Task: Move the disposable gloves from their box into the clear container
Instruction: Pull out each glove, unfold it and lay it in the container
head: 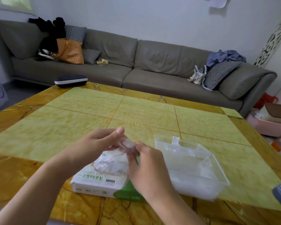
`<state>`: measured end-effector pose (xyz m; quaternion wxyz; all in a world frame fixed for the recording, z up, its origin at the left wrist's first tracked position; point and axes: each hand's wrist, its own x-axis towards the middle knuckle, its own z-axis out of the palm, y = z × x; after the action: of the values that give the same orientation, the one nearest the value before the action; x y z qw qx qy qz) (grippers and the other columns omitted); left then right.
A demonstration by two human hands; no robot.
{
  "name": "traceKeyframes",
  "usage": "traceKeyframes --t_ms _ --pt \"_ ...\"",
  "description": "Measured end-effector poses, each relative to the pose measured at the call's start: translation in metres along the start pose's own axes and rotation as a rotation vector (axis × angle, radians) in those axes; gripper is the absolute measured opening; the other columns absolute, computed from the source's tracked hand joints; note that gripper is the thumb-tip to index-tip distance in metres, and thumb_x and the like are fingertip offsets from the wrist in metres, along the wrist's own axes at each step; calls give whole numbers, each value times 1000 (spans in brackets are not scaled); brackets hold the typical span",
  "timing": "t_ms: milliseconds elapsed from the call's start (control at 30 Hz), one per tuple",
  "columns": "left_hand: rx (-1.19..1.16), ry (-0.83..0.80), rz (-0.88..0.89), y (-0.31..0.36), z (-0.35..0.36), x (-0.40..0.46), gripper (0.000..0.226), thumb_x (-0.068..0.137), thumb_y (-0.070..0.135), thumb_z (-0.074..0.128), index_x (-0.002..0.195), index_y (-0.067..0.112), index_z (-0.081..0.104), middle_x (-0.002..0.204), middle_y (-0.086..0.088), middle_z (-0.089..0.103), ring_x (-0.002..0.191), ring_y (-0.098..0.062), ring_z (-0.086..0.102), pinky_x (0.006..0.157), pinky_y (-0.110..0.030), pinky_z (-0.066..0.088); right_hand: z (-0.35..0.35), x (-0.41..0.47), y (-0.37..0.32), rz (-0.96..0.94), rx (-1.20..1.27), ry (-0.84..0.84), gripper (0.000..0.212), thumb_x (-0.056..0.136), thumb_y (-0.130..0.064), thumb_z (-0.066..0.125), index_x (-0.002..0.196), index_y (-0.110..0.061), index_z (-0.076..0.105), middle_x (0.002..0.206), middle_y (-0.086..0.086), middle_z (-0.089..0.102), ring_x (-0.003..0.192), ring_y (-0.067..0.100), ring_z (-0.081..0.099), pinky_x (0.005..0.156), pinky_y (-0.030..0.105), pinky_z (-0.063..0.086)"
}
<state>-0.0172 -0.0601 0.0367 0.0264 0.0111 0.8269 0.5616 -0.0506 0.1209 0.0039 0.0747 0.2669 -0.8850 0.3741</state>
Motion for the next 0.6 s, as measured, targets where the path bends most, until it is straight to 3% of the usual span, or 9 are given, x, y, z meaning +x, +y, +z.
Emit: traceKeyframes --t_ms 67,100,167,267,333,400,467,533,600 --pt "117 -75 -38 -8 -6 -5 32 93 53 65 122 40 67 120 20 71 111 3 66 99 -28 51 4 3 7 15 31 49 35 104 -21 61 71 -29 54 64 -12 57 61 8 57 51 17 38" --pt "221 -96 -69 -11 -7 -7 36 88 51 75 121 48 62 119 28 67 110 8 63 96 -24 52 5 4 9 30 53 61 40 103 -20 62 66 -25 48 60 -7 55 57 14 54 49 23 37" --pt "428 -112 -120 -21 -1 -6 39 83 42 83 115 50 61 113 26 65 103 7 62 86 -23 54 7 3 11 37 57 65 39 102 -20 63 67 -16 45 62 1 59 57 21 53 52 39 44" --pt "586 -135 -99 -29 9 -1 37 79 40 82 111 43 64 111 22 60 105 -5 60 90 -27 53 9 5 15 -26 75 87 35 97 -10 62 67 -12 45 59 4 55 56 23 48 53 46 42" --pt "636 -163 -89 -25 10 3 38 82 43 80 116 43 63 113 25 59 105 -4 59 95 -26 51 6 5 15 -99 108 75 27 93 -3 58 69 -14 55 60 0 54 58 20 49 53 44 41" --pt "722 -191 -81 -22 12 6 44 93 30 72 134 31 55 121 24 50 110 -1 52 103 -16 40 3 2 12 -172 115 40 26 92 -1 56 76 -19 66 66 -7 59 65 15 55 55 38 44" --pt "755 -172 -118 -23 12 8 47 100 21 62 137 33 36 124 23 43 106 4 40 91 0 27 -1 1 9 -208 143 25 30 90 5 57 81 -20 71 71 -10 63 69 13 59 56 31 45" --pt "725 -125 -122 -25 13 10 32 99 25 65 113 38 39 107 25 49 84 9 41 79 -3 35 -7 2 9 -204 204 53 33 89 11 58 81 -18 72 70 -11 62 69 12 60 57 21 41" --pt "704 -73 -103 -26 12 6 17 92 35 60 88 48 50 90 22 49 78 7 47 75 -13 41 -15 4 9 -197 244 117 33 91 12 58 84 -17 73 72 -11 63 70 12 61 59 16 41"
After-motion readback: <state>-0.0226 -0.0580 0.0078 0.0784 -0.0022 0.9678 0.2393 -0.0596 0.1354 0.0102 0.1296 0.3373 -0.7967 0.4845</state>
